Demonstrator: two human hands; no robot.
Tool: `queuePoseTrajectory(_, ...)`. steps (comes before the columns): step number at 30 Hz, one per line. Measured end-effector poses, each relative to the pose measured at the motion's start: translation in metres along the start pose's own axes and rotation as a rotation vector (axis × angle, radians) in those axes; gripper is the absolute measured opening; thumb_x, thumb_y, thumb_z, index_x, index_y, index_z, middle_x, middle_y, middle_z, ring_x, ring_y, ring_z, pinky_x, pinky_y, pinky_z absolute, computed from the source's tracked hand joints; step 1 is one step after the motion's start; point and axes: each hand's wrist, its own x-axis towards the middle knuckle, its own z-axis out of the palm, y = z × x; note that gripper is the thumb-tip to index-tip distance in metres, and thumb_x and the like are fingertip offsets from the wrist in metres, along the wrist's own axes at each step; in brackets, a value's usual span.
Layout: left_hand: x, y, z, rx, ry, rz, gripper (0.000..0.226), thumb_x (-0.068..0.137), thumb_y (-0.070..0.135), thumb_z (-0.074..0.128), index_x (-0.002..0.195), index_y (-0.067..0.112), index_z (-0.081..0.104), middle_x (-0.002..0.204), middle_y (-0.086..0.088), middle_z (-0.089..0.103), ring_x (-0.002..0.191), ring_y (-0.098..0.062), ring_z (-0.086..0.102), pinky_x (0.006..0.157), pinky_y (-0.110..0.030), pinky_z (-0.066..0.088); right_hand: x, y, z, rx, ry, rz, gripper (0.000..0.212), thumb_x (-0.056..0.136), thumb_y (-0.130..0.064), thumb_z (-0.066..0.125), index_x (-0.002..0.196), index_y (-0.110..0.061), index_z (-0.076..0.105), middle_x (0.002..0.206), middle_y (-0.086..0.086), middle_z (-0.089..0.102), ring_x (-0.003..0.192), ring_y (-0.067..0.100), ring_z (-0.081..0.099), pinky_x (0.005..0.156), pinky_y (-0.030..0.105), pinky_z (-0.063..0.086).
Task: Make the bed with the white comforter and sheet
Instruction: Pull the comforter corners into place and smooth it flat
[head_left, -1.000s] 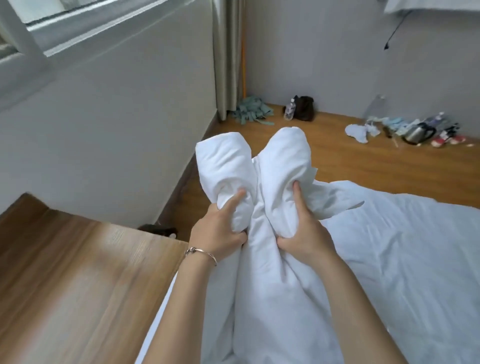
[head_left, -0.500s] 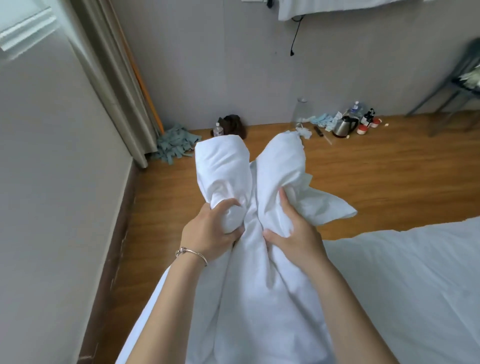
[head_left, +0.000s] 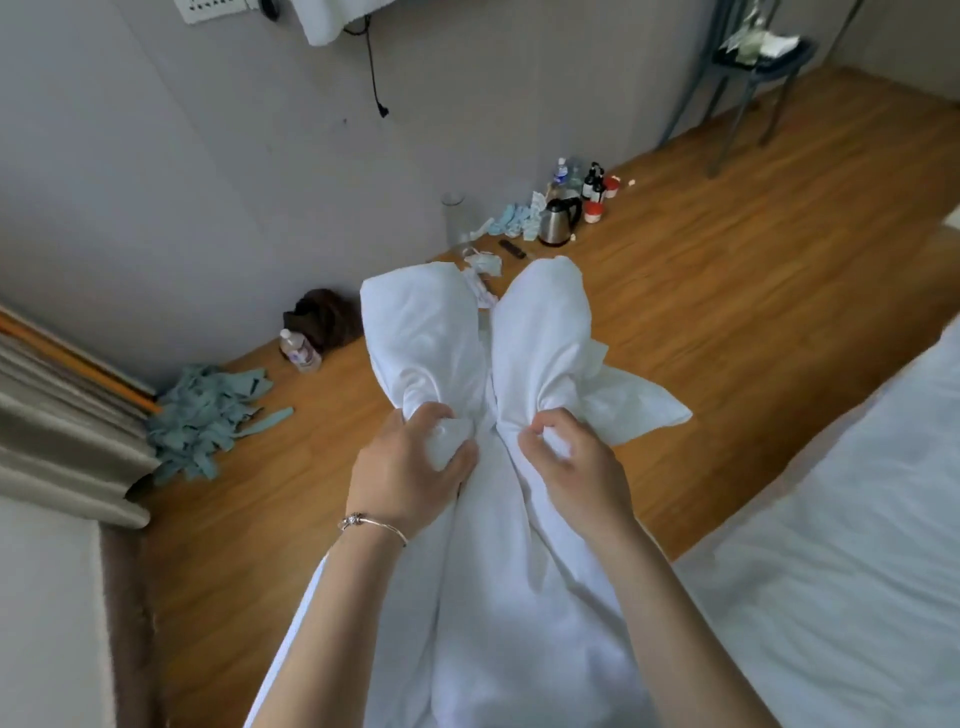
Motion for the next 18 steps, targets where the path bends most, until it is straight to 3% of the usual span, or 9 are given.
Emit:
queuePoseTrajectory(3,0.091,0.009,0.021,0.057,-0.057,0.141,0.034,0.085,0.052,0.061,0.11,0.03,0.06,0.098,-0.002,0.058,0.087,-0.028,0.062,0.071,-0.032,0.047,0.067,-0.001,0.008,0.057,0.138,0.113,0.012,0.093,-0.054,0.049,0.09,-0.043,0.054,0.096,-0.014,0.064,0.087,0.004,0.059,0.077,0.032,0.048)
queuePoseTrajectory(8,0.225,0.056,0.052,0.017,-0.17,0.398,0.032,0.092,0.053,0.045,0.099,0.026,0.062,0.09,-0.007,0.057,0.071,-0.034,0.059,0.057,-0.029,0.036,0.15,-0.017,-0.019,0.114,0.435,0.293,0.02,0.097,-0.048,0.044,0.085,-0.04,0.057,0.091,-0.017,0.065,0.086,0.003,0.059,0.072,0.027,0.048)
queuePoseTrajectory(12,0.279,0.14,0.1,-0.067,-0.288,0.642,0.036,0.09,0.052,0.037,0.091,0.025,0.061,0.079,-0.006,0.058,0.056,-0.03,0.056,0.05,-0.025,0.034,0.176,-0.004,-0.088,0.049,0.641,0.425,0.021,0.1,-0.042,0.038,0.087,-0.033,0.052,0.088,-0.009,0.062,0.081,0.014,0.057,0.067,0.033,0.044)
queuePoseTrajectory(18,0.31,0.3,0.204,-0.143,-0.585,0.942,0.018,0.094,0.037,0.048,0.091,0.024,0.06,0.081,-0.003,0.053,0.065,-0.026,0.053,0.052,-0.028,0.035,0.191,0.061,-0.201,0.07,1.042,0.643,0.035,0.102,-0.047,0.032,0.082,-0.027,0.053,0.089,-0.018,0.065,0.09,0.011,0.058,0.081,0.037,0.045)
